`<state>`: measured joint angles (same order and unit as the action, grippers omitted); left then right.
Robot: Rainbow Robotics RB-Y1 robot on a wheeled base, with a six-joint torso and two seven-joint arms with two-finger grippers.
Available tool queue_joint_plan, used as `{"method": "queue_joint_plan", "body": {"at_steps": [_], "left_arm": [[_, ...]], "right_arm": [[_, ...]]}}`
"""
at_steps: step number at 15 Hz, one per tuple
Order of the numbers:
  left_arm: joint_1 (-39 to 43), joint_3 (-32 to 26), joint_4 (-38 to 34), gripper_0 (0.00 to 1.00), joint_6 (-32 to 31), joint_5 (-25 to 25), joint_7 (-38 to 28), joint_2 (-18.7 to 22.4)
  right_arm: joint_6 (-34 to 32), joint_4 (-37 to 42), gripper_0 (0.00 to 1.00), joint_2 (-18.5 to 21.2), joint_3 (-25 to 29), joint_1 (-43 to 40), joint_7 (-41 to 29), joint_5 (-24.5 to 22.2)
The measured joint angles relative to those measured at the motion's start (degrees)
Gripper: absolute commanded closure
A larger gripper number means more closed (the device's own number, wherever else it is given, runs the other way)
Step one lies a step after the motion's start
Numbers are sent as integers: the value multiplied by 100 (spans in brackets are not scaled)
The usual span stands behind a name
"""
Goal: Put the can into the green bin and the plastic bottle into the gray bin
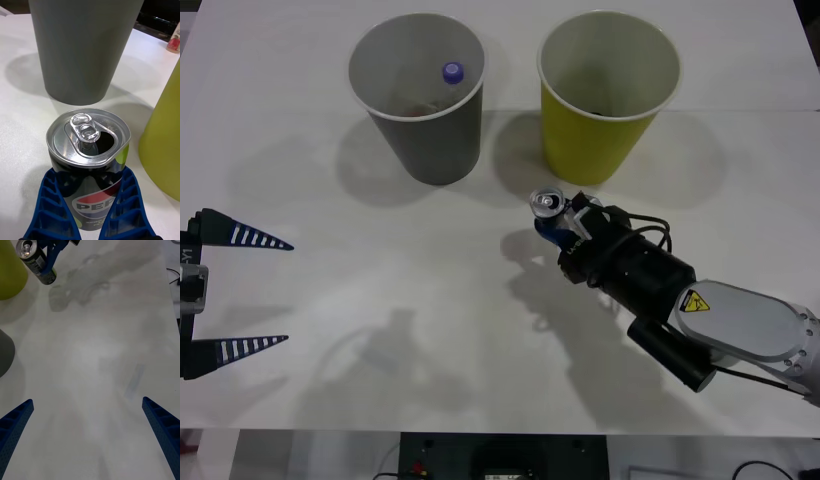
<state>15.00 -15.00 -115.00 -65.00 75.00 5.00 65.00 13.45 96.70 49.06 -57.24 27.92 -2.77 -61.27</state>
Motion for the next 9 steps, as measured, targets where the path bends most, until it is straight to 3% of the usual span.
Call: {"method": "queue_joint_plan", "body": {"at_steps": [9], "left_arm": [[0,0,0,0,0,0,0,0]], "right_arm": [[-3486,142,100,809,2167,-988,-170,-251]]}}
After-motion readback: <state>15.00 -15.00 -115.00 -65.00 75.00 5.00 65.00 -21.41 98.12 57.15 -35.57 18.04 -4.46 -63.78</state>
